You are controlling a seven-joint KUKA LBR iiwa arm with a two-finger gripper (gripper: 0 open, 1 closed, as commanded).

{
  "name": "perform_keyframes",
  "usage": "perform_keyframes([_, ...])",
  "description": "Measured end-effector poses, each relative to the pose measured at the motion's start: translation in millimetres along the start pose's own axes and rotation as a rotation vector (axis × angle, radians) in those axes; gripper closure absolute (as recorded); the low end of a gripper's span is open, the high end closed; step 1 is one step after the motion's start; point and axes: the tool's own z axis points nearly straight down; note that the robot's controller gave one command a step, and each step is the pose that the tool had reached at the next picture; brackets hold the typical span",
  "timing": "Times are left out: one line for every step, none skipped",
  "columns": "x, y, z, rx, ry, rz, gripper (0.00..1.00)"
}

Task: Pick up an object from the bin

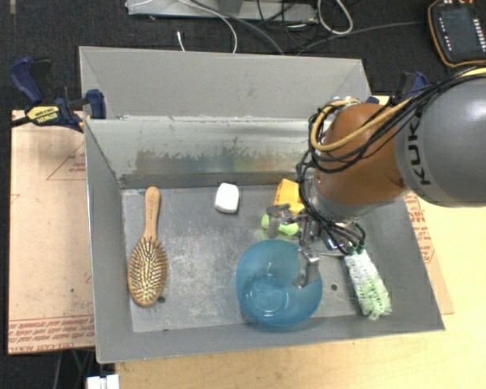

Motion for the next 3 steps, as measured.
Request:
perform_keyframes([7.7, 25, 53, 0.002, -0.007, 0.076, 0.0])
perform_keyframes([-14.9, 42, 53, 0.001, -0.006, -0.295, 0.0])
perform_keyframes([4.9, 25, 52, 0.003, -0.013, 0.056, 0.0])
